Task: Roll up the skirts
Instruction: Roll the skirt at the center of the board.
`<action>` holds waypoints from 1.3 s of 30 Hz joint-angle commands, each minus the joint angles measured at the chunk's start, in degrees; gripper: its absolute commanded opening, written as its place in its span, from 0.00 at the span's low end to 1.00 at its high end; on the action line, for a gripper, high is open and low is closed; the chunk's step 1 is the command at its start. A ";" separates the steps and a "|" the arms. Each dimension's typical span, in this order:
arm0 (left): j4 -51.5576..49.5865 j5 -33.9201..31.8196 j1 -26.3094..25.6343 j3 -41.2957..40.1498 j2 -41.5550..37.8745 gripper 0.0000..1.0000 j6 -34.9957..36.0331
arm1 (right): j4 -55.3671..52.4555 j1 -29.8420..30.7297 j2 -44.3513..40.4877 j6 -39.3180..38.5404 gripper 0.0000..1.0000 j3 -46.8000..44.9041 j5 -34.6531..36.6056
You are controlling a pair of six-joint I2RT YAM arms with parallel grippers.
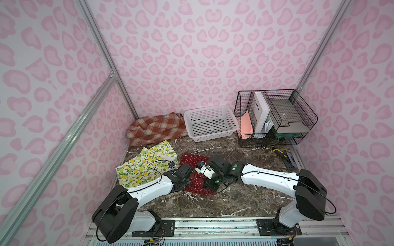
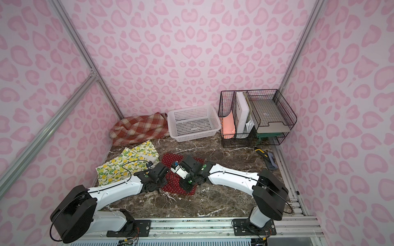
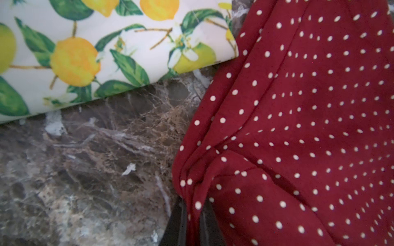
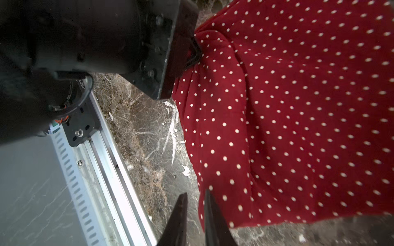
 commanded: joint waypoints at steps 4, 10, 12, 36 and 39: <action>-3.69 1.96 -0.03 -0.57 -0.54 0.00 0.29 | 9.27 0.14 3.36 1.23 0.20 -2.48 -0.74; -2.41 2.76 -0.03 -0.76 -0.55 0.00 0.67 | 5.95 1.94 6.26 -3.86 0.51 -2.73 12.18; -2.19 2.97 -0.02 -0.64 -0.35 0.00 0.97 | 5.35 2.55 7.39 -5.13 0.56 -3.26 13.25; 0.14 11.09 6.39 -1.25 -8.54 0.30 6.69 | -7.30 11.02 17.35 1.32 0.07 -5.20 17.47; -3.29 11.81 9.72 -0.36 -12.55 0.55 8.82 | -10.02 9.75 14.62 0.84 0.04 -3.65 6.70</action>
